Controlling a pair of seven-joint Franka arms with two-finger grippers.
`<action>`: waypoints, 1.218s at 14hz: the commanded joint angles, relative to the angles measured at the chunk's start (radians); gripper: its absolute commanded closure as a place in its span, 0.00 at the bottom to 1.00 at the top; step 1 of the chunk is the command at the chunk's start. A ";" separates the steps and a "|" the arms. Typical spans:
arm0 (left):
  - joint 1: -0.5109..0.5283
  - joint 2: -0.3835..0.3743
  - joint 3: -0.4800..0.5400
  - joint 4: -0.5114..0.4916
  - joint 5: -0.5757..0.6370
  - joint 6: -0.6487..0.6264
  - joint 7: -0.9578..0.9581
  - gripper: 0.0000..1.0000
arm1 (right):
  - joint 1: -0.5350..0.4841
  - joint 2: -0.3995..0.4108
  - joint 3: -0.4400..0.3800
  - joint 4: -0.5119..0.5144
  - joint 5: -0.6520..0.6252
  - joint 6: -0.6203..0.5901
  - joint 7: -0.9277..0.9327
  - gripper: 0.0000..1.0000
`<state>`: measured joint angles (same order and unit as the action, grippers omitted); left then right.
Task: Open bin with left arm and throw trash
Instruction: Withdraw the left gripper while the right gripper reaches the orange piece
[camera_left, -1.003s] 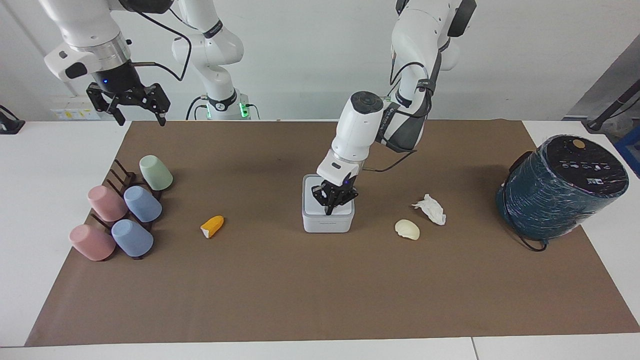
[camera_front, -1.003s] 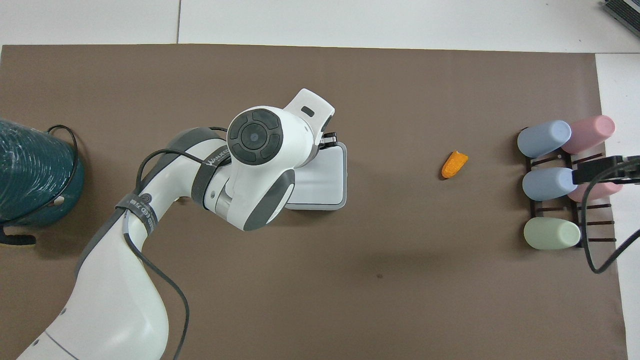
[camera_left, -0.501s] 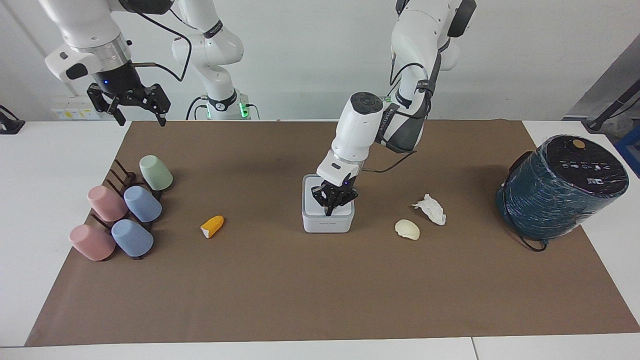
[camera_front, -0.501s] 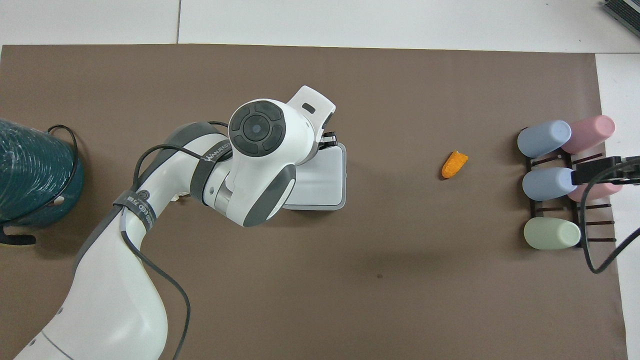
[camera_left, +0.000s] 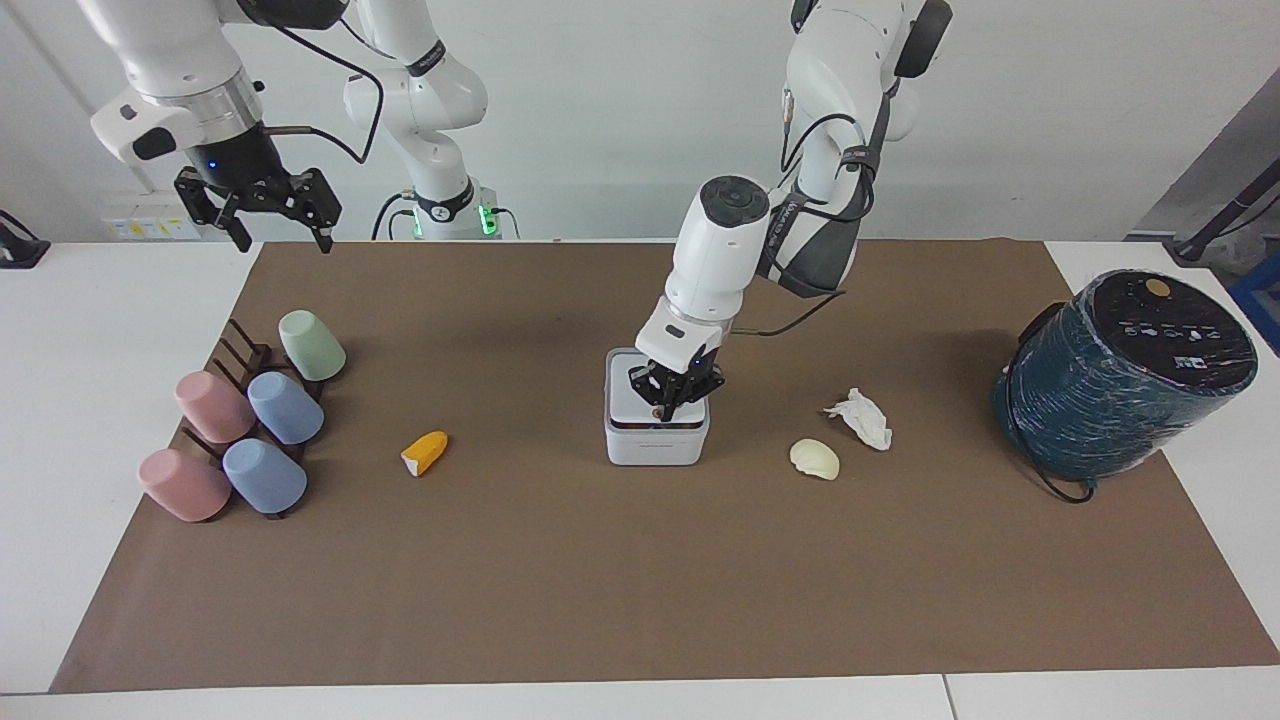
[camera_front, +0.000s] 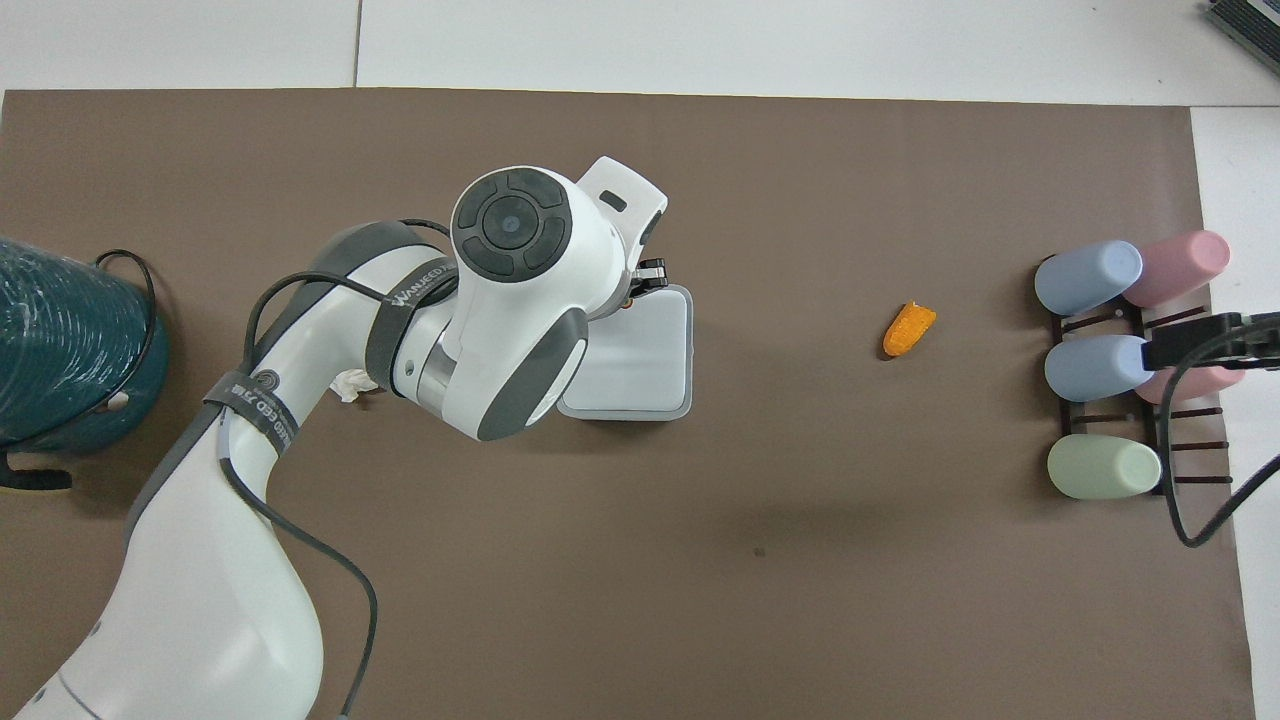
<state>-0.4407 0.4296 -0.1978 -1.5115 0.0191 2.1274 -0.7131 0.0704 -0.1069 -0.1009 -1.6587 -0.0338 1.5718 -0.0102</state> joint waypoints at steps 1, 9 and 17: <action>-0.009 -0.035 0.009 0.010 0.007 -0.079 -0.013 1.00 | -0.012 -0.017 0.006 -0.020 0.009 0.014 0.012 0.00; 0.008 -0.187 0.015 0.059 -0.050 -0.339 -0.014 1.00 | 0.046 0.048 0.009 -0.015 0.008 0.085 0.260 0.00; 0.224 -0.284 0.018 0.089 -0.080 -0.570 0.186 1.00 | 0.114 0.246 0.013 -0.032 0.037 0.298 0.481 0.00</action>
<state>-0.3007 0.1524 -0.1765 -1.4431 -0.0278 1.6224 -0.6293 0.1787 0.0792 -0.0881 -1.6926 -0.0199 1.8129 0.4303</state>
